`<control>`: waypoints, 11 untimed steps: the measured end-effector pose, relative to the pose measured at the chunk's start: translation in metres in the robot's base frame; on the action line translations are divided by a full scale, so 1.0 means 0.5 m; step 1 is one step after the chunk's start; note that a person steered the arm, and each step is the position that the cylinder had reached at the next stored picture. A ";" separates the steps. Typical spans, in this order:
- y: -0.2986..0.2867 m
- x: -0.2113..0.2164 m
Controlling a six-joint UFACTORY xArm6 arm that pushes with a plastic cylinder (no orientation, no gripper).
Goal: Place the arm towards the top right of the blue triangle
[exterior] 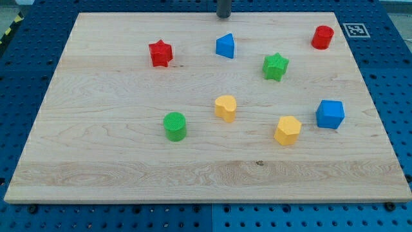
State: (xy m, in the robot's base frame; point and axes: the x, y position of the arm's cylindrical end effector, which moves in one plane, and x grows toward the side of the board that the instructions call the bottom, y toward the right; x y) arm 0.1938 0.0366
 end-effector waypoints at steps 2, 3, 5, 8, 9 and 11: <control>0.013 0.074; 0.054 0.083; 0.054 0.084; 0.076 0.084; 0.097 0.084; 0.108 0.084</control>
